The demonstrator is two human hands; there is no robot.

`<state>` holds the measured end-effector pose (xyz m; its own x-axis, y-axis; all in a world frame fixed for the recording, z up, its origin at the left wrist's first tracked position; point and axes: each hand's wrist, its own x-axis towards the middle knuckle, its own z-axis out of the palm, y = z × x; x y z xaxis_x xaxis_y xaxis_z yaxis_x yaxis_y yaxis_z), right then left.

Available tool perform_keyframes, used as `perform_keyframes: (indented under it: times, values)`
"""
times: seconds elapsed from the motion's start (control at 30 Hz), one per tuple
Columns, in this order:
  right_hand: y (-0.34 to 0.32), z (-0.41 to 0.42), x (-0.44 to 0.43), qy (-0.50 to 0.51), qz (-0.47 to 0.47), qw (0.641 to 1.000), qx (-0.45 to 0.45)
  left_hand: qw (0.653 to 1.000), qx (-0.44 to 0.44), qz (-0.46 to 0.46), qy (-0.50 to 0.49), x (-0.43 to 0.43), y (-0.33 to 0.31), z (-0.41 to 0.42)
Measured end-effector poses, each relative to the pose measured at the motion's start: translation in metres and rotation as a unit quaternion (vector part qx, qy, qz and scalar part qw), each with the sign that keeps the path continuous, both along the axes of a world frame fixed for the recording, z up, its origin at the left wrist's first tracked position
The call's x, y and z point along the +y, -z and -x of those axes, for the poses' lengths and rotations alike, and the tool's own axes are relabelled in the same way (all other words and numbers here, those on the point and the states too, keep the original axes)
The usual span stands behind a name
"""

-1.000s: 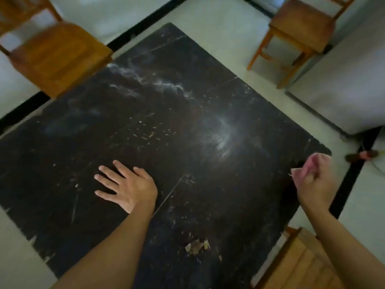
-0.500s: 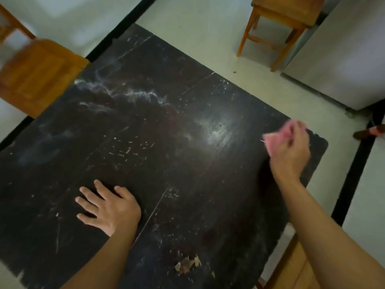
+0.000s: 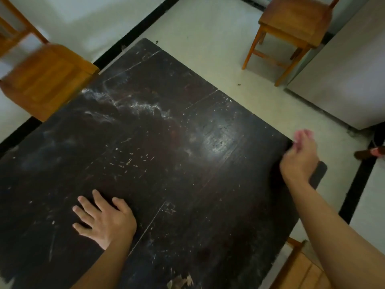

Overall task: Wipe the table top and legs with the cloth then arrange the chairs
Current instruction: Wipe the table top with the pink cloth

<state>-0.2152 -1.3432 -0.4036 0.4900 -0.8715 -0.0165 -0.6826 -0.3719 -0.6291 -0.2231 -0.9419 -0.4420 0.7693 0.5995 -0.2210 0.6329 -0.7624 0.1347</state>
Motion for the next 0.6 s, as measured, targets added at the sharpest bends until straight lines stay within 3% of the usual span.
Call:
perform_keyframes:
  times: [0.07,0.1,0.17,0.23,0.27,0.3,0.37,0.43,0.5,0.53,0.6]
  values:
    - [0.010,0.009,-0.008,0.109,0.019,0.991,0.080,1.000,0.006,0.002,-0.007,0.000,0.000,-0.001]
    - [0.017,-0.003,0.002,0.087,0.033,0.992,0.090,1.000,0.010,0.001,-0.009,0.000,0.000,-0.002]
    - [0.022,-0.048,0.040,-0.126,0.025,0.990,0.051,1.000,0.016,-0.007,-0.010,-0.001,0.000,-0.004]
    - [0.019,-0.093,0.085,-0.372,-0.056,0.927,0.012,1.000,0.019,-0.008,-0.013,-0.002,0.000,-0.004]
    - [0.014,-0.110,0.098,-0.425,-0.106,0.899,0.011,1.000,0.018,-0.009,-0.014,-0.001,-0.001,-0.003]
    - [0.009,-0.122,0.101,-0.414,-0.139,0.900,-0.012,1.000,0.016,-0.010,-0.013,-0.002,-0.001,-0.003]
    - [0.001,-0.124,0.078,-0.254,-0.125,0.957,-0.071,1.000,0.018,-0.008,-0.010,-0.003,-0.002,-0.003]
    - [0.005,-0.110,0.046,-0.060,-0.064,0.995,-0.047,1.000,0.017,-0.006,-0.011,-0.003,-0.002,-0.003]
    - [0.012,-0.114,0.050,0.020,0.007,1.000,0.008,1.000,0.019,-0.009,-0.008,-0.003,-0.001,-0.003]
    - [0.013,-0.127,0.071,-0.006,0.017,1.000,0.014,1.000,0.019,-0.010,-0.007,-0.002,-0.001,-0.003]
    - [0.017,-0.157,0.116,-0.220,-0.071,0.973,-0.009,1.000,0.018,-0.012,-0.007,-0.001,0.000,-0.003]
